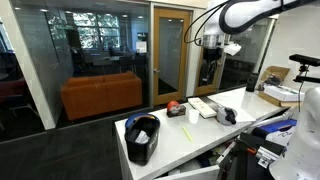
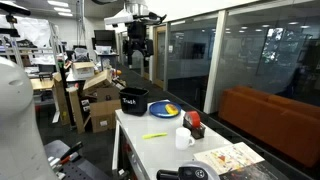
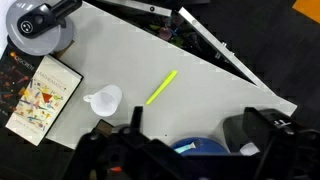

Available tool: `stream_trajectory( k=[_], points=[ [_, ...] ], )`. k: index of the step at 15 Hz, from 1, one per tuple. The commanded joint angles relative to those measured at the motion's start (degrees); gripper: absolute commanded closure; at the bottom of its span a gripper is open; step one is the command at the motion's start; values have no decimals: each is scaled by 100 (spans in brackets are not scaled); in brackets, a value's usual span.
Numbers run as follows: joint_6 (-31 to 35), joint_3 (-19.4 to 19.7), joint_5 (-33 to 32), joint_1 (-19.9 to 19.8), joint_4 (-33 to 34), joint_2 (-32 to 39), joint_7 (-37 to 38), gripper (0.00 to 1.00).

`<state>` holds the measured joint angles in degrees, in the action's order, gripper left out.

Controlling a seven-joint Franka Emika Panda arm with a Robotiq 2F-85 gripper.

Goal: Pick up the pen and put it in the cup

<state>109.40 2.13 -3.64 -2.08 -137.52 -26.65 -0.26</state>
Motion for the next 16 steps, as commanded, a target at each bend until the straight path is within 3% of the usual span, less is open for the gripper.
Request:
stream_trajectory(
  k=[1, 16],
  points=[
    [-13, -9, 5, -11, 11, 0, -4, 0],
    [129, -4, -16, -48, 42, 176, 78, 0]
  ],
)
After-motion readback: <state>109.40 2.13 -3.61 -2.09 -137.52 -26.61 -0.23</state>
